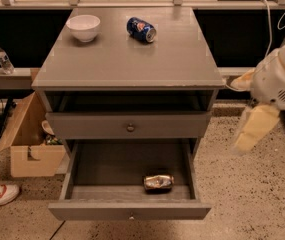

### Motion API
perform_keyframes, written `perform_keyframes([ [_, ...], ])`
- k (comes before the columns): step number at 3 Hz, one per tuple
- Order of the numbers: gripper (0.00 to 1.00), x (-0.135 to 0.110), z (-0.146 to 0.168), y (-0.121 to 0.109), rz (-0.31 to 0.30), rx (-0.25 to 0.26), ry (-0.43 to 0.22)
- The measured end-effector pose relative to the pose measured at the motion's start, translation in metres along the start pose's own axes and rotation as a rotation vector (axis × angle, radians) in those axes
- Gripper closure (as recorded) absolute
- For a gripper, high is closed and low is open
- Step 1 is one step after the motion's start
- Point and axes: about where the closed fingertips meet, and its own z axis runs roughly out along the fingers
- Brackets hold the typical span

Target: Pick orange can from middle drawer and place on counter

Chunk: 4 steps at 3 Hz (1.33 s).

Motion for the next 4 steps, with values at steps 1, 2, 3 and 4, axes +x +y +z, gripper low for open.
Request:
perform_keyframes([
  [1, 0.00, -0.001, 0.062, 0.008, 0.035, -0.040, -0.122],
  [2, 0.00, -0.005, 0.074, 0.001, 0.045, -0.014, -0.157],
  [3, 0.00, -0.004, 0.077, 0.001, 0.046, -0.013, -0.159],
  [4, 0.00, 0.004, 0.112, -0.001, 0.047, 0.010, -0.176],
])
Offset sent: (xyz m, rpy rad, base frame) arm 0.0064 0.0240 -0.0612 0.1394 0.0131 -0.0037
